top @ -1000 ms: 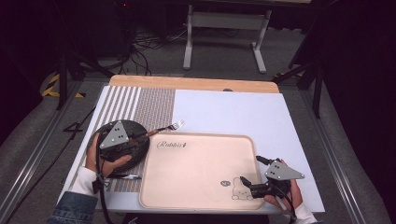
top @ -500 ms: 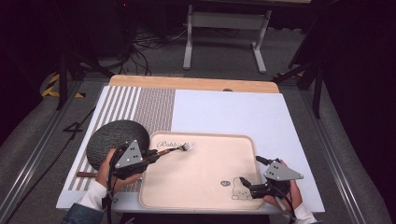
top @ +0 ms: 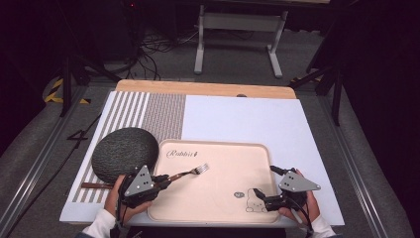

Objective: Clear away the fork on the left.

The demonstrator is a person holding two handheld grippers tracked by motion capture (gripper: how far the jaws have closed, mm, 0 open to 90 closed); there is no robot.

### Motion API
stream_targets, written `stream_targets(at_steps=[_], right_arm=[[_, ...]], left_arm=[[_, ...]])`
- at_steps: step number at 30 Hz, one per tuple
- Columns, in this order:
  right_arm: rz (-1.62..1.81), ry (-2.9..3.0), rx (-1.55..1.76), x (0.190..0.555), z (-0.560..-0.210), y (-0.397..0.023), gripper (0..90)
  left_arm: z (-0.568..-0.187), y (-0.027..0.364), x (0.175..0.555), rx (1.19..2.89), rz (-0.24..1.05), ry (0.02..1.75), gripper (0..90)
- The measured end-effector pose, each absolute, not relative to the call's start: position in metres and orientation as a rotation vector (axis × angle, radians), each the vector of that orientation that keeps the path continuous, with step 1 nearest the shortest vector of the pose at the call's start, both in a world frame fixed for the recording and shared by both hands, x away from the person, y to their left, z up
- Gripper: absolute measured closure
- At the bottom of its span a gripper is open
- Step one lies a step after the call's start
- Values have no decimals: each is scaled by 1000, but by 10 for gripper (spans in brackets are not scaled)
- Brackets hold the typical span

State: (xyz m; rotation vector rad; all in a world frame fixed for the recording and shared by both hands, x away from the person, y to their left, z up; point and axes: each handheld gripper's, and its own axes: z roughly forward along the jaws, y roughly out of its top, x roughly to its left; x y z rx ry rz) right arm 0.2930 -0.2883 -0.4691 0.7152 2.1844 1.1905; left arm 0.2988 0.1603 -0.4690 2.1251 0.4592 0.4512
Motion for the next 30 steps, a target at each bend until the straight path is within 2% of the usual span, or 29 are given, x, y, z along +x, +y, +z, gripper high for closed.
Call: stream_targets(at_steps=[8, 18, 25, 30], right_arm=[[1183, 2178, 721, 293, -469, -288, 84], [1178, 2188, 713, 293, -470, -287, 84], [1174, 2196, 712, 294, -471, -286, 84], [1172, 2205, 707, 294, -471, -284, 84]], left_arm=[[-481, 152, 283, 2179, 424, 510, 757], [-480, 158, 275, 2140, 335, 502, 739], [-461, 161, 293, 2104, 281, 391, 795], [-461, 136, 314, 2190, 246, 302, 849]])
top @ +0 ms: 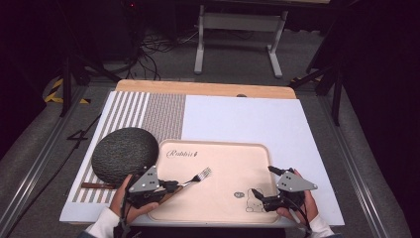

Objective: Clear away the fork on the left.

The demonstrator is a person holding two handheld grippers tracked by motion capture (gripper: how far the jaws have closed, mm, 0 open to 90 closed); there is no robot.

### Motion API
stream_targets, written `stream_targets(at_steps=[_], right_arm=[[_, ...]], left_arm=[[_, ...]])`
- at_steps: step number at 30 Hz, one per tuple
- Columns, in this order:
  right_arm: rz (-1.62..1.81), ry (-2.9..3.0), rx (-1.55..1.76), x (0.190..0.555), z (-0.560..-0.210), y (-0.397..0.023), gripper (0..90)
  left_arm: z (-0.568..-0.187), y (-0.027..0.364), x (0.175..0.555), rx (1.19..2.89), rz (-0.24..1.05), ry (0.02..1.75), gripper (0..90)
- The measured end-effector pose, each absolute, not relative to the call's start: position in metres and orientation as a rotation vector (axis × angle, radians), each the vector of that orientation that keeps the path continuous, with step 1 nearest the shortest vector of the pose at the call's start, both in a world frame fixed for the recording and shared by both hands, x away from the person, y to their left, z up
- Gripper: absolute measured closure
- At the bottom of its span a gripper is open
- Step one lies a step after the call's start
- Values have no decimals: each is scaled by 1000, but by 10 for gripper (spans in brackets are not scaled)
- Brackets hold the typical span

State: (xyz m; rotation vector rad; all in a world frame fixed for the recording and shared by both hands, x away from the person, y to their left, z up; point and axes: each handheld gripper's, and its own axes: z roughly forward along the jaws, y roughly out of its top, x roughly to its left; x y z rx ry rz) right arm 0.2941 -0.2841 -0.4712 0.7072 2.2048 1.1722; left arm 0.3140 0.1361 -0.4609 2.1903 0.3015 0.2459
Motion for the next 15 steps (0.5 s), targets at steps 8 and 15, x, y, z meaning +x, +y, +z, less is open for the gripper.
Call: stream_targets(at_steps=[8, 15], right_arm=[[1159, 2211, 715, 294, -473, -285, 84], [1163, 2202, 710, 292, -473, -286, 84]], left_arm=[[-466, 92, 334, 2327, 196, 149, 900], [-475, 69, 341, 2422, 205, 77, 900]])
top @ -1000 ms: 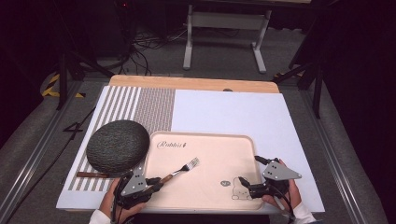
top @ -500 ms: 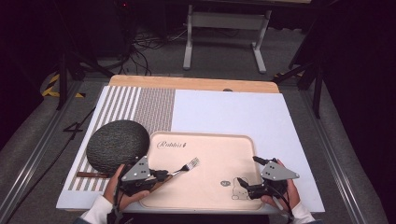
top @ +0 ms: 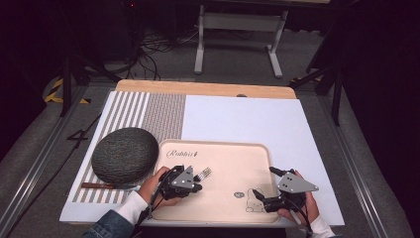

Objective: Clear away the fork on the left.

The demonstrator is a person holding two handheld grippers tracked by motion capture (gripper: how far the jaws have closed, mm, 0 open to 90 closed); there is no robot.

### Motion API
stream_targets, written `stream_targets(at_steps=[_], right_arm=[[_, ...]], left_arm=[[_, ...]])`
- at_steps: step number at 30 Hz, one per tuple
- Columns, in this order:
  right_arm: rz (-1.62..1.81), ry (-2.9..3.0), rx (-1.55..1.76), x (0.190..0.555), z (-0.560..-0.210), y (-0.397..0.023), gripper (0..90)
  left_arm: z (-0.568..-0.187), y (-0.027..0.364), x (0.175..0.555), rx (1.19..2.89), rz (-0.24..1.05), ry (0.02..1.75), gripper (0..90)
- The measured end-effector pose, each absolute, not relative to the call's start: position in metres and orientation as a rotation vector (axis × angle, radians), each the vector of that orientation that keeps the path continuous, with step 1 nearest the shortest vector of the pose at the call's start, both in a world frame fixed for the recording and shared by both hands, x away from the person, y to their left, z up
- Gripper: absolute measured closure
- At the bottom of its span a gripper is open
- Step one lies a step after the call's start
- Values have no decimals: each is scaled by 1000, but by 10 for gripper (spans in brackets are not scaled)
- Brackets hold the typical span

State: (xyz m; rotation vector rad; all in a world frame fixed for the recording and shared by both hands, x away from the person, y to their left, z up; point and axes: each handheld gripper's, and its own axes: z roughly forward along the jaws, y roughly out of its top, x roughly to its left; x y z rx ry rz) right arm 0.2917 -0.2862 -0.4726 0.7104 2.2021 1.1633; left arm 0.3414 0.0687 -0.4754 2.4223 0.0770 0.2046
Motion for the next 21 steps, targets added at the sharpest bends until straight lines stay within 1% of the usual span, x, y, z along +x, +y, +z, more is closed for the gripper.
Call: stream_targets(at_steps=[5, 9, 12, 21], right_arm=[[1156, 2209, 712, 292, -473, -286, 84], [1141, 2218, 713, 292, -474, -285, 84], [1136, 2221, 705, 291, -473, -284, 84], [1115, 2229, 702, 292, -474, -283, 84]], left_arm=[[-474, 68, 346, 2436, 236, 98, 900], [-471, 75, 346, 2483, 352, 126, 900], [-472, 81, 350, 2468, 351, 157, 900], [-472, 98, 355, 2472, 430, 251, 900]])
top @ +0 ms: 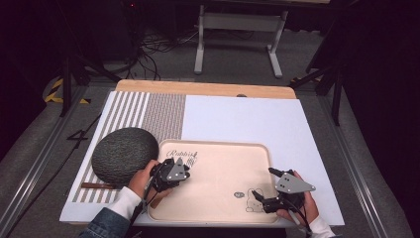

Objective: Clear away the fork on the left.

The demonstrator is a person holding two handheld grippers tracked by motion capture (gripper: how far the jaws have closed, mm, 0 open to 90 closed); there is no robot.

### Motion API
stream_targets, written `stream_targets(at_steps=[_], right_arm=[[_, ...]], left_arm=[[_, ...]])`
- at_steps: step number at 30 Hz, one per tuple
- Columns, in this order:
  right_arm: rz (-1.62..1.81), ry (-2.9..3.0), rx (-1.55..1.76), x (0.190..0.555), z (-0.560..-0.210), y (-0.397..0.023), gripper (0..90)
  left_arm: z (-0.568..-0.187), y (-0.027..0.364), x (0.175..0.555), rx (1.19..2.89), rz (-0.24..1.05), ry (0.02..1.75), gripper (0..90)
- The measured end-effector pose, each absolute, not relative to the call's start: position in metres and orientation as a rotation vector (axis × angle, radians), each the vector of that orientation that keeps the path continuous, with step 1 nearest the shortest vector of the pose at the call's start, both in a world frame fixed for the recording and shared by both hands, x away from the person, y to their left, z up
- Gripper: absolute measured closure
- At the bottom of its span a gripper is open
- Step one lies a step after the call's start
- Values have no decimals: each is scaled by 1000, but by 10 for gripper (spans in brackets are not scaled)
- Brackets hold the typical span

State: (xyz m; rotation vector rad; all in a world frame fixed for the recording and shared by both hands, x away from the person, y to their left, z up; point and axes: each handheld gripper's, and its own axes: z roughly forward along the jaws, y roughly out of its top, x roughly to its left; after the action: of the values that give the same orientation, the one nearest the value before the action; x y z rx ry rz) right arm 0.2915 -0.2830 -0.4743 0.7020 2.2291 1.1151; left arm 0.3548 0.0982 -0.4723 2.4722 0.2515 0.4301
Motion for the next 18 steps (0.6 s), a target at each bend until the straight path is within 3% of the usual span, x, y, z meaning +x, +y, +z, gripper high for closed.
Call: stream_targets(at_steps=[18], right_arm=[[1093, 2240, 694, 292, -476, -282, 84]], left_arm=[[-474, 132, 353, 2452, 473, 364, 879]])
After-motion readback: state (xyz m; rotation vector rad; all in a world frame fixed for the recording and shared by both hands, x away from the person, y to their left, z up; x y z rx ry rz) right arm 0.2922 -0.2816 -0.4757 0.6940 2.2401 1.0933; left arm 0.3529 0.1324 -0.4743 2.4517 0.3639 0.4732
